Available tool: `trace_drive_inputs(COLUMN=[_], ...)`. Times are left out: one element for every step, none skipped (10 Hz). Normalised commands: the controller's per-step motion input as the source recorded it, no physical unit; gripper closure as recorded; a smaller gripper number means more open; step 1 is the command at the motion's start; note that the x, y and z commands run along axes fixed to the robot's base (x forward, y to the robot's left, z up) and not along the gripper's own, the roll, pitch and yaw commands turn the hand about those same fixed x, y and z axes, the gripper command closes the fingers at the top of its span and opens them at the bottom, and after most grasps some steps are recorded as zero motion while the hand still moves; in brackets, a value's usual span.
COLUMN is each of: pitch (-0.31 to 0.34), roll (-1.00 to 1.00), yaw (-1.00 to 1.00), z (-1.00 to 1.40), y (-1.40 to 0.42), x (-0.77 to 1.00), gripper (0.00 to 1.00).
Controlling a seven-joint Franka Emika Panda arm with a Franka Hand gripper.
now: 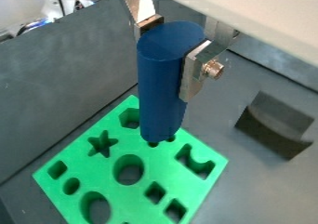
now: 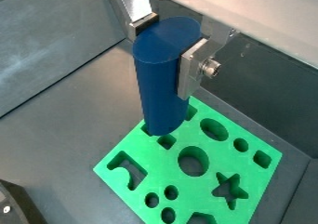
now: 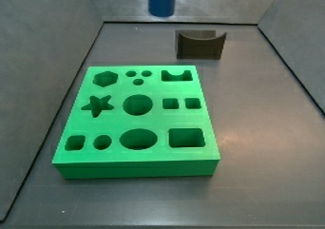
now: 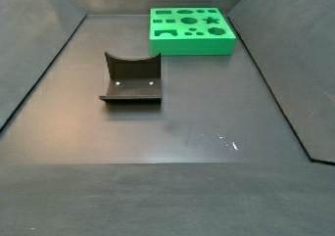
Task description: Insert the oval object.
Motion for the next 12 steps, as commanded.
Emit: trace_drive_inputs(pitch=[-0.236, -0.236, -0.237, -0.207, -0.084, -0.026, -0.009, 0.0, 0.0, 0.0, 0.0, 0.0], roll=[0.12, 0.13, 0.13, 0.14, 0.11, 0.08, 0.07, 0.05, 0.04, 0.05, 0.07, 0.07], yaw=[-0.53, -0.5, -0.5, -0.62, -0.83, -0.88, -0.88, -0.92, -0.95, -0.99, -1.0, -1.0], z=[-0.95, -0.95, -0.95, -0.9, -0.72, -0.64, -0.6, -0.53, -0.51, -0.45, -0.35, -0.2], y=[-0.81, -0.85, -0.85, -0.69, -0.41, -0.35, -0.35, -0.3, -0.26, -0.18, -0.06, 0.0], x=[-0.14, -0.13, -0.13, -0.04, 0.0, 0.0, 0.0, 0.0, 0.0, 0.0, 0.0, -0.01], gripper=[1.0, 1.0, 1.0, 1.0, 1.0, 1.0, 1.0, 1.0, 1.0, 1.0, 1.0, 1.0])
